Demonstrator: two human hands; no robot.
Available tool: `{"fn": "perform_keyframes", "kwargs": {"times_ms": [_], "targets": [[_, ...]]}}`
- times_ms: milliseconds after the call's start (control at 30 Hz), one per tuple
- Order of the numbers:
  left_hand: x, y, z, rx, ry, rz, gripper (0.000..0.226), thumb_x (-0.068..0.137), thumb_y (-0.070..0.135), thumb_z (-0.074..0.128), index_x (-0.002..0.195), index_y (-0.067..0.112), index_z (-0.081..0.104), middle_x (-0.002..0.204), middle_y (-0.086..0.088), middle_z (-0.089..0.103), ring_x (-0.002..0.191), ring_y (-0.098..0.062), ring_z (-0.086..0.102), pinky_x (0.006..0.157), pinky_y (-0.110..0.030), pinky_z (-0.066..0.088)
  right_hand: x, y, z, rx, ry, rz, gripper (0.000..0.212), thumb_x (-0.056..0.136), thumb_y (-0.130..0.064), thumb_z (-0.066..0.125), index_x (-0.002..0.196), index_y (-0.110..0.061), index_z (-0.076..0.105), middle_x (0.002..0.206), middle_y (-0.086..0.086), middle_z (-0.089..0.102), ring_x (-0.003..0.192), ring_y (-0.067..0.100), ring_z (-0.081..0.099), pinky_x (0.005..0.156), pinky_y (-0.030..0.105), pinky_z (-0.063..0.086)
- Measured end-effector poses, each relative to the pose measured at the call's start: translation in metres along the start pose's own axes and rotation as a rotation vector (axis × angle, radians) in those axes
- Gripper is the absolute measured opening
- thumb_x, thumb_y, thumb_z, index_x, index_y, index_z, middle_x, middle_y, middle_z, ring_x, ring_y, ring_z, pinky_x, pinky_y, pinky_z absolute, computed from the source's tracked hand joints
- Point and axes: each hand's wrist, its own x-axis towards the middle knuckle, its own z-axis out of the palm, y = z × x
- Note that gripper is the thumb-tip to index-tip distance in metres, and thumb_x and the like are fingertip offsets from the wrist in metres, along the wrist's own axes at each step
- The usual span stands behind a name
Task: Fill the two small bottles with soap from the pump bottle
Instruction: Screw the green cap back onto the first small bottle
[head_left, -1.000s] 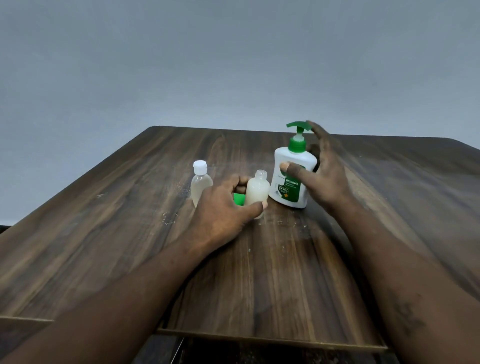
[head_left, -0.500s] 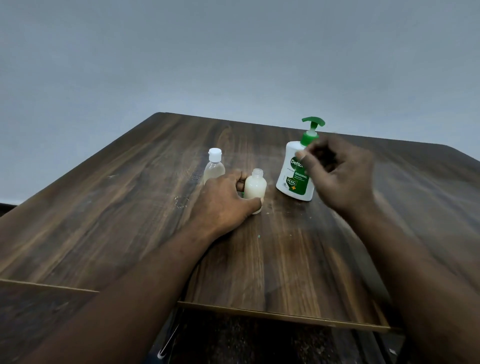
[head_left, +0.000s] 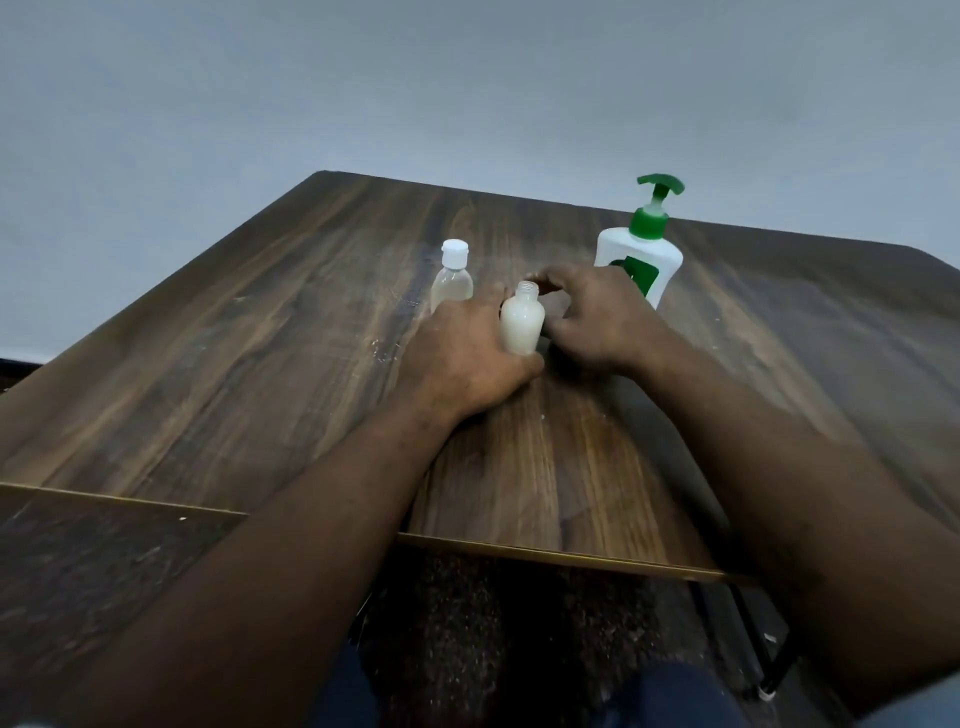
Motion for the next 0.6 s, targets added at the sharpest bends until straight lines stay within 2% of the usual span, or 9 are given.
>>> {"fn": "perform_keyframes", "kwargs": {"times_ms": [100,200,300,367,433,500,600], "targets": [[0.001,-0.001,0.002,0.023,0.031,0.001,0.059,0.074,0.051,0.071,0.127,0.03,0.055,0.106,-0.002,0.064,0.096,-0.03,0.066,0.08,-0.046,0.059,0.002,0.002,0.005,0.029,-0.007,-0.011,0.033,0.097,-0.028,0.066,0.129,-0.027,0.072,0.1,-0.003,0.074,0.094,0.02,0.065,0.079,0.026,0.038],[0.003,-0.002,0.004,0.028,0.042,0.006,0.056,0.075,0.051,0.072,0.123,0.029,0.055,0.104,-0.001,0.063,0.094,-0.029,0.065,0.078,-0.045,0.059,0.0,0.002,0.007,0.057,-0.005,-0.064,0.033,0.097,-0.021,0.064,0.126,-0.03,0.075,0.084,-0.016,0.061,0.084,0.012,0.056,0.077,0.026,0.039],[0.005,-0.004,0.005,0.015,0.046,-0.001,0.054,0.075,0.051,0.072,0.122,0.029,0.056,0.102,0.0,0.063,0.093,-0.027,0.065,0.077,-0.044,0.059,-0.003,0.0,0.009,0.047,-0.003,-0.091,0.031,0.093,-0.015,0.063,0.116,-0.031,0.078,0.068,-0.026,0.052,0.076,0.011,0.055,0.072,0.026,0.037],[0.005,-0.004,0.005,0.005,0.047,-0.002,0.053,0.075,0.052,0.073,0.121,0.03,0.057,0.102,0.001,0.063,0.093,-0.026,0.065,0.077,-0.044,0.059,-0.005,0.001,0.011,0.07,0.003,-0.078,0.032,0.091,-0.012,0.065,0.114,-0.029,0.078,0.071,-0.021,0.062,0.075,0.012,0.06,0.07,0.027,0.041],[0.005,-0.005,0.007,-0.001,0.046,0.001,0.053,0.075,0.051,0.073,0.12,0.03,0.057,0.103,0.001,0.063,0.094,-0.026,0.065,0.077,-0.044,0.059,-0.007,0.005,0.01,0.096,0.0,-0.042,0.032,0.09,-0.012,0.067,0.115,-0.028,0.078,0.083,-0.013,0.071,0.08,0.011,0.064,0.071,0.024,0.047],[0.006,-0.006,0.007,-0.002,0.047,0.004,0.053,0.076,0.051,0.074,0.121,0.029,0.057,0.104,0.001,0.063,0.095,-0.027,0.065,0.078,-0.045,0.059,-0.011,0.008,0.008,0.111,0.001,-0.016,0.032,0.087,-0.011,0.069,0.113,-0.026,0.079,0.088,-0.01,0.073,0.084,0.009,0.065,0.071,0.019,0.045],[0.007,-0.008,0.007,-0.002,0.048,0.012,0.054,0.078,0.051,0.075,0.123,0.027,0.057,0.107,-0.002,0.064,0.096,-0.028,0.066,0.08,-0.047,0.059,-0.021,0.007,0.001,0.177,0.089,0.007,0.029,0.081,-0.017,0.068,0.106,-0.022,0.081,0.091,-0.009,0.075,0.082,0.008,0.065,0.075,0.025,0.051]]}}
